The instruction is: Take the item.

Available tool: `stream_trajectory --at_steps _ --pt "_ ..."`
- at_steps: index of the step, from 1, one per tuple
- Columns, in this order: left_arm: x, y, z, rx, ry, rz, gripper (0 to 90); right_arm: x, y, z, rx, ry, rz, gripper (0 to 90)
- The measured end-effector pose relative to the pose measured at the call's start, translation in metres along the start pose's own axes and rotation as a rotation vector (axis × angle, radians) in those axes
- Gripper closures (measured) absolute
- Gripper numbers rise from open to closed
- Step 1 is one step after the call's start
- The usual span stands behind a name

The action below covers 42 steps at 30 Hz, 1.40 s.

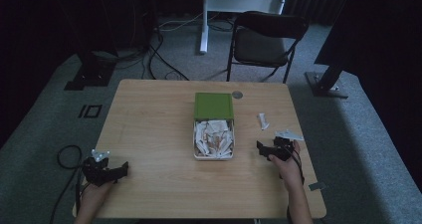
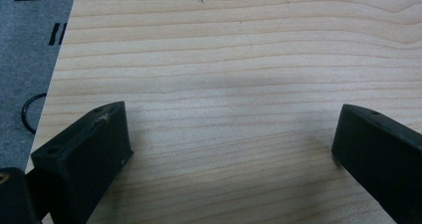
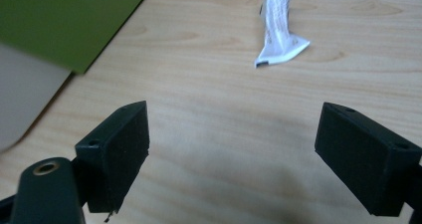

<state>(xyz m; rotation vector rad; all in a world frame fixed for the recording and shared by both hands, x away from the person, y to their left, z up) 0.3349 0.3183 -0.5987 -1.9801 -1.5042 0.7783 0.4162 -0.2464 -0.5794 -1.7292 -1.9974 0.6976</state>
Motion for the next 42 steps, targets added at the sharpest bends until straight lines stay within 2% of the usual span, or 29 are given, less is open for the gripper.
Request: stream_trajectory --at_steps 13,24,27,28,34,37,42 --pt "0.000 0.000 0.000 0.002 0.001 0.000 2.6 0.009 -0.020 0.019 0.016 -0.043 0.009 13.9" --pt "0.000 0.000 0.000 0.001 0.002 0.000 2.7 0.013 -0.030 0.035 0.035 -0.075 0.007 13.9" --pt "0.000 0.000 0.000 0.002 0.002 0.000 2.7 0.010 -0.033 0.037 0.030 -0.065 0.014 13.9" --pt "0.000 0.000 0.000 0.002 0.002 0.000 2.7 0.004 -0.037 0.042 0.036 -0.068 0.042 13.9" --pt "0.000 0.000 0.000 0.002 0.002 0.000 2.7 -0.006 -0.043 0.055 0.058 -0.068 0.064 13.9" --pt "0.000 0.000 0.000 0.001 0.002 0.000 2.7 -0.012 -0.045 0.059 0.060 -0.053 0.078 13.9" --pt "0.000 0.000 0.000 0.001 0.002 0.000 2.7 -0.021 -0.049 0.064 0.074 -0.053 0.126 13.6"
Point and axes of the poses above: each handheld gripper's, and its own axes: y roughly forward along the jaws, z roughly out of its underside, x roughly to its left, the point moved 7 cm from there along y, roughly forward along the jaws, and after that the axes turned 11 degrees about z, right-handed, at the moved point
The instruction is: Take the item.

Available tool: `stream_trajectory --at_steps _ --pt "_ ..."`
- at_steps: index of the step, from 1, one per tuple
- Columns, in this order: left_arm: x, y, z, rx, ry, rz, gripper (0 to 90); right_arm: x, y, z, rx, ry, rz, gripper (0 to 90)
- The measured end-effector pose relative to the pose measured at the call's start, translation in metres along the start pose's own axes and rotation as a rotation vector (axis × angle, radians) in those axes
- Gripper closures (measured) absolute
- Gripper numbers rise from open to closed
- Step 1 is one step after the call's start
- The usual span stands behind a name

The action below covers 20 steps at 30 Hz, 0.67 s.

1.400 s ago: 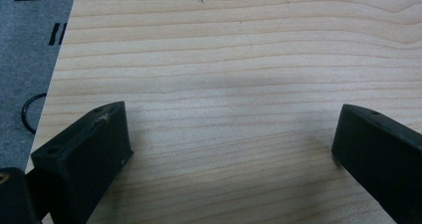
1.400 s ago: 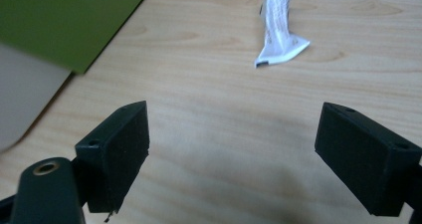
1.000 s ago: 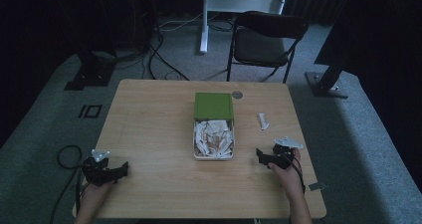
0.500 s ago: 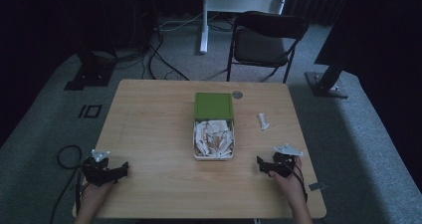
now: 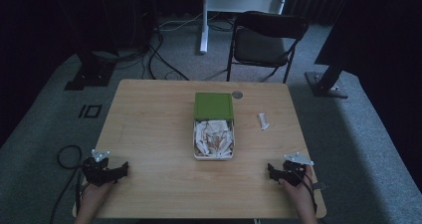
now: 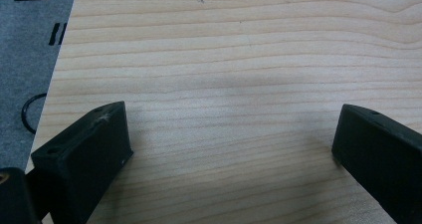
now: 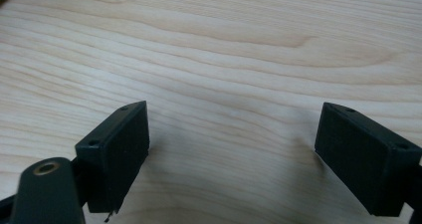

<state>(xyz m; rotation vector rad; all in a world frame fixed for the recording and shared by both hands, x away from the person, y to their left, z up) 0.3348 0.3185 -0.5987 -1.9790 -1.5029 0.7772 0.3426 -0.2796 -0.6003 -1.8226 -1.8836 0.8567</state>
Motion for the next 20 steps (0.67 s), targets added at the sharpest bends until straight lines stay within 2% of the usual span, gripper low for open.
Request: stream_trajectory --at_steps 1,3,6,20 --pt "0.000 0.000 0.000 0.000 0.000 0.000 2.6 -0.001 0.000 0.001 0.006 0.000 0.010 12.9" --pt "0.000 0.000 0.000 0.000 0.000 0.000 2.7 -0.007 -0.001 0.004 0.020 0.040 0.032 12.9" --pt "0.000 0.000 0.000 0.000 0.000 0.000 2.7 -0.013 -0.003 0.008 0.031 0.074 0.043 13.2" --pt "0.000 0.000 0.000 0.001 0.000 0.000 2.7 -0.013 -0.005 0.010 0.031 0.070 0.035 12.7"
Point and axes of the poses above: each handheld gripper's, and its own axes: y roughly forward along the jaws, z roughly out of its underside, x roughly to its left, the point moved 7 cm from there along y, roughly forward along the jaws, and after that the axes turned 11 degrees about z, right-handed, at the moved point
